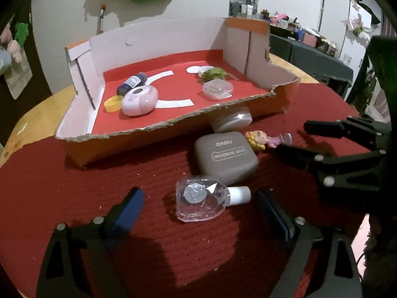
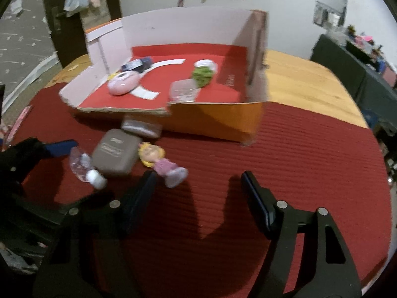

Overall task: Organize objects
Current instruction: 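Move the left tool to the clear bottle while the right tool approaches the doll figurine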

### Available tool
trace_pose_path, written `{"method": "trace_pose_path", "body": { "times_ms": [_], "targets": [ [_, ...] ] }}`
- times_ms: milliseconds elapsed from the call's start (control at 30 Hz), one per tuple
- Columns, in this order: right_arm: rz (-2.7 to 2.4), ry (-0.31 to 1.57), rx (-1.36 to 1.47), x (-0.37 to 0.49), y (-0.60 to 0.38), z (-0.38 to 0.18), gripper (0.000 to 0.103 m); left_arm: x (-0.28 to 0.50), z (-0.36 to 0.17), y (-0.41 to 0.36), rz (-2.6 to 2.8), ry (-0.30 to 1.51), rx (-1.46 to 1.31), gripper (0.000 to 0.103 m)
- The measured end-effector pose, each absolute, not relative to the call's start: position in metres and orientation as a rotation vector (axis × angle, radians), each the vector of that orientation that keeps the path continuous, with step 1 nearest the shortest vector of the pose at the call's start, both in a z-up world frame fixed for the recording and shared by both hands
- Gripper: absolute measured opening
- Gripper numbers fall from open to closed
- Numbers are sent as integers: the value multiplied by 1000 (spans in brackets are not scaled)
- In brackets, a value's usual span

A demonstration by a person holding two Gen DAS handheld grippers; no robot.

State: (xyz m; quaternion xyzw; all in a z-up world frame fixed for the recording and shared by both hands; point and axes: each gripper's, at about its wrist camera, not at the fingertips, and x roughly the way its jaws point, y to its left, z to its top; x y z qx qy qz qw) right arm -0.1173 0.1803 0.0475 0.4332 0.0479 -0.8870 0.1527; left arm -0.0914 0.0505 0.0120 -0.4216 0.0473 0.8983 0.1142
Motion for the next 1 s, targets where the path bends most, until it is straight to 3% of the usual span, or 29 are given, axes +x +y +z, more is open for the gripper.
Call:
{"method": "trace_pose_path", "body": {
  "times_ms": [167,333,533,733,800,867,1000],
  "targets": [
    [-2535,146,1235,-122,164,44,62,-93,13,38,2665,96,-1252,82],
    [-2590,221,1234,-123,168,44,59,-94,14,22,2693,70,-1267,81],
    [-2590,35,1248,-121,179,47,58,-92,14,23,2722,12,-1273,81],
    [-2592,70,1223,-123,158,45,57,-87,12,31,2746,60,-1245,78],
    [-2609,68,1216,-126,158,44,51,-88,12,30,2744,48,-1242,76],
    [-2630,90,1215,-127,157,44,44,-88,12,30,2744,45,-1236,74],
    [-2638,110,1204,-126,156,43,42,-86,14,33,2735,37,-1217,62]
  ]
}}
